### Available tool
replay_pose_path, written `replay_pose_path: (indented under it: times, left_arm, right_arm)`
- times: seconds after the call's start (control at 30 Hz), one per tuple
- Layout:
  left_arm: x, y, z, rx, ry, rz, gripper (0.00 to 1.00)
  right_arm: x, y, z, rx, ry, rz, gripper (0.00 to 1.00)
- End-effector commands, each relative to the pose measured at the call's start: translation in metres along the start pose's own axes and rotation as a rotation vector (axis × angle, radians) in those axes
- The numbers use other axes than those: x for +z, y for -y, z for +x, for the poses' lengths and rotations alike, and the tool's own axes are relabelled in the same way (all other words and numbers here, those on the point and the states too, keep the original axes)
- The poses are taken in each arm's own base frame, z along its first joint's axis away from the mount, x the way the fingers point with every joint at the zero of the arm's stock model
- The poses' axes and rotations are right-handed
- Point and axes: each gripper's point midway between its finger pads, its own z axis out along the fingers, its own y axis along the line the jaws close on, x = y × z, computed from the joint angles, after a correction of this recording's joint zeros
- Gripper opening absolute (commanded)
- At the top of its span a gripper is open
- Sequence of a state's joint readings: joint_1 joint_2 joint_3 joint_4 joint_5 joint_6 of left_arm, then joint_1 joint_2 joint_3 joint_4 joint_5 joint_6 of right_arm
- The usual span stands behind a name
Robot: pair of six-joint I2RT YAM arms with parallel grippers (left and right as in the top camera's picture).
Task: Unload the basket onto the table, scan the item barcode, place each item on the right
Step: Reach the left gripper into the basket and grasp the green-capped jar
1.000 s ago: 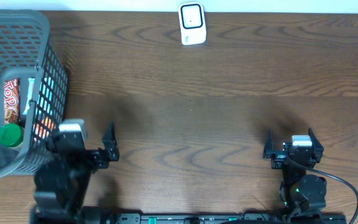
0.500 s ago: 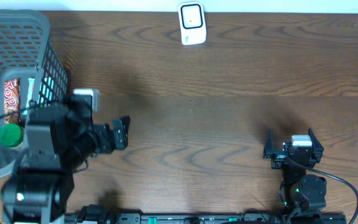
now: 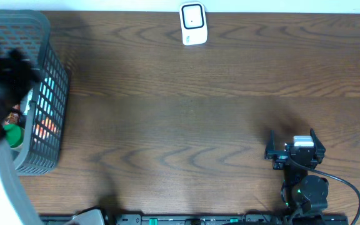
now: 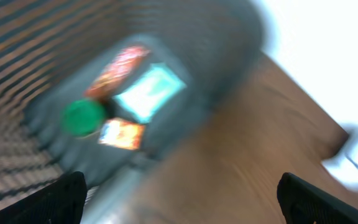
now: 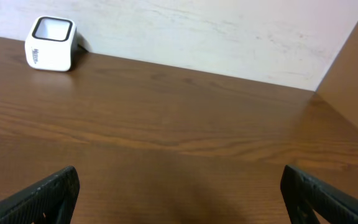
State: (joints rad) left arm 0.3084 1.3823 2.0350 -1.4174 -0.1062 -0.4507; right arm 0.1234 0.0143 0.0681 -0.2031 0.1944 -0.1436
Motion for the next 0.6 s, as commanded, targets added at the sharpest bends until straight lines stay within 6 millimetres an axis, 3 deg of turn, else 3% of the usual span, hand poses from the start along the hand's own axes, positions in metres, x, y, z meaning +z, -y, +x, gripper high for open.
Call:
replay_pose_path:
  times: [0.0,0.13,0.3,0.43,0.57]
  left_arm:
    - [0.028,-0.056,-0.014,-0.219,-0.034,-0.209,0.98]
    - [0.054,-0.104,-0.018,-0.321,-0.097,-0.350,0.98]
    - [0.087,-0.141,-0.012,-0.393,-0.189,-0.452,0.98]
    - [0.117,-0.156,-0.004,-0.407,-0.262,-0.496,0.98]
    - [0.161,-0.164,0.011,-0.399,-0.313,-0.515,0.98]
  right_arm:
    - [0.000,-0.002,0.000,-0.011,0.007,-0.010,0.99]
    - [0.000,-0.002,0.000,-0.011,0.006,-0.010,0.99]
    - [0.000,-0.002,0.000,-0.011,0.007,-0.010,0.99]
    - [0.000,-0.002,0.000,-0.011,0.007,-0.010,0.99]
    - [0.000,-0.002,0.000,-0.011,0.006,-0.010,0.99]
